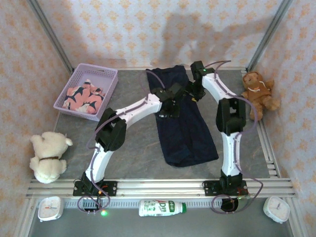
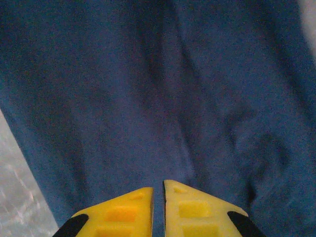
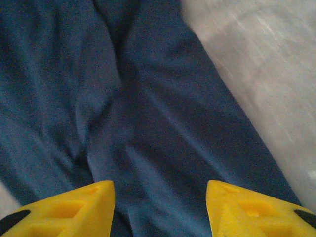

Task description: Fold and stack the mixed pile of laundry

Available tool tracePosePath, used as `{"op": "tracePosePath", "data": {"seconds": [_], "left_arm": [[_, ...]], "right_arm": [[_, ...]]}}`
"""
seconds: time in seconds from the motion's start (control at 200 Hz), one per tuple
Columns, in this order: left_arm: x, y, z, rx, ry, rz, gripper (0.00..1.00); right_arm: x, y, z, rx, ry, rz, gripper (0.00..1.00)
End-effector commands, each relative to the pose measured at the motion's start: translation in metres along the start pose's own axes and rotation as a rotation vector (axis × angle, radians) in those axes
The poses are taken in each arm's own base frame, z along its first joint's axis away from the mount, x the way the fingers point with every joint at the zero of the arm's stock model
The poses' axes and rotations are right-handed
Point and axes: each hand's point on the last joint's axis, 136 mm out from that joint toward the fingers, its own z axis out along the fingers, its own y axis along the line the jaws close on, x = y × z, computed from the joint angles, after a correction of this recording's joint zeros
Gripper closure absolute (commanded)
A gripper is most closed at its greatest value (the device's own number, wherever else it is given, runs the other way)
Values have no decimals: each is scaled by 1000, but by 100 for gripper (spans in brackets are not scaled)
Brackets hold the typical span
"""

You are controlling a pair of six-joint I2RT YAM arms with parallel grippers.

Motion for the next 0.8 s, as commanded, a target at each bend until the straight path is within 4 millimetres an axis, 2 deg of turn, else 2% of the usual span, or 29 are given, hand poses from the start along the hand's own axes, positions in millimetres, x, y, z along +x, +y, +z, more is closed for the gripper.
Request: {"op": "tracePosePath", "data": {"seconds": [0.0, 0.205, 0.38, 0.48, 0.6, 0.796], "left_arm": [[-30, 26, 4, -62, -22, -8, 86], [-82, 44, 31, -62, -68, -62, 87], [-104, 59, 62, -55, -74, -118, 87], [-103, 69, 80, -55, -55, -158, 87], [-97, 77, 97, -64, -23, -189, 87], [-89, 90, 117, -97, 4, -219, 87]], "right_arm": [[32, -15, -47, -25, -17, -33, 48], [127, -43, -58, -125, 82, -23, 48], [192, -58, -53, -212, 137, -77, 47], [212, -66, -48, -256, 142, -104, 45], [224, -75, -39, -277, 144, -134, 45], [239, -80, -23, -304, 190, -121, 51]]}}
